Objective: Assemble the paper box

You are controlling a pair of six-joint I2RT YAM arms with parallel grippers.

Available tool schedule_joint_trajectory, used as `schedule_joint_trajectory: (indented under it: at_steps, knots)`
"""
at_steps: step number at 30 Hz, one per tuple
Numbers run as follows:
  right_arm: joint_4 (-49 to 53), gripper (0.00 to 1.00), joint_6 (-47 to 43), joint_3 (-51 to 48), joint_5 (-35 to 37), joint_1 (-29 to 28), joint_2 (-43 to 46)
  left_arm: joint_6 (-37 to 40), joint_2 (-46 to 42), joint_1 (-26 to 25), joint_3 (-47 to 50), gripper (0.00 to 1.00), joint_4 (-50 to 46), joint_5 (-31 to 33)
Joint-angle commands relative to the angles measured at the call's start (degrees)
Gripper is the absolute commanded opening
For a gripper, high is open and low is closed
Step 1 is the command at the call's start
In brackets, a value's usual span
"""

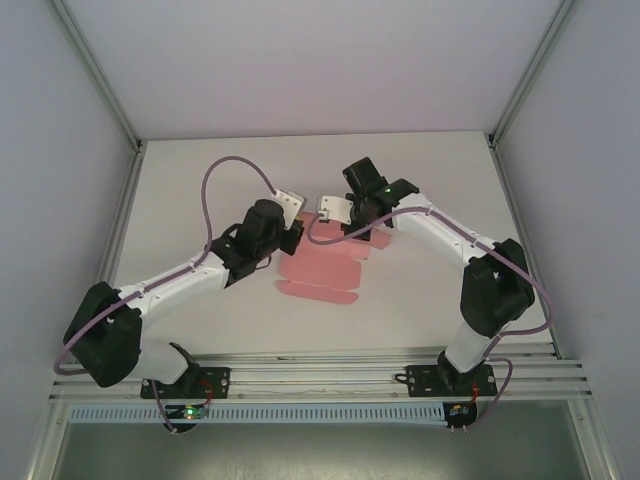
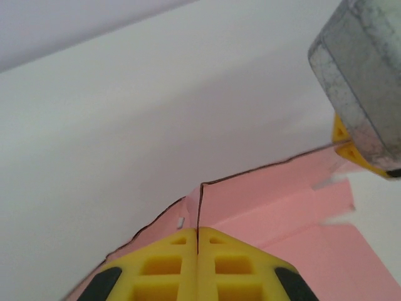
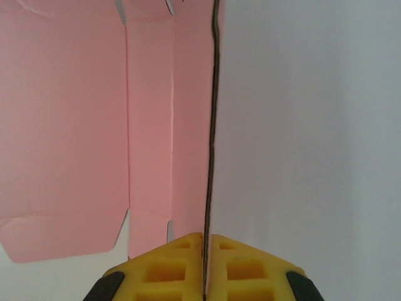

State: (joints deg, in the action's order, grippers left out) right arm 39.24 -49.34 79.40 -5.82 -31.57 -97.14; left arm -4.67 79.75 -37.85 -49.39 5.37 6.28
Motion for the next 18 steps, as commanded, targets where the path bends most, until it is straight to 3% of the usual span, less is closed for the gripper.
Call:
schedule_joint_trajectory:
  at_steps: [1,7,12,18]
  knots:
    - [0.8,0.00,5.3,3.8,-6.7,-2.5,0.6,-4.3,2.7,-3.3,3.5,0.00,12.3,10.5]
    - [0.8,0.00,14.6,6.8,-5.0,-3.9,0.4,-9.7,8.0,-6.9,5.2,0.00,23.2,19.6]
    - [0.5,0.00,24.2,9.4,-3.9,-3.8,-1.3,-11.9,11.7,-9.5,6.6,0.00,35.2,20.4]
    - [0.7,0.00,29.2,10.9,-3.1,-3.6,-2.6,-16.4,16.6,-10.3,4.2,0.05,39.0,19.8]
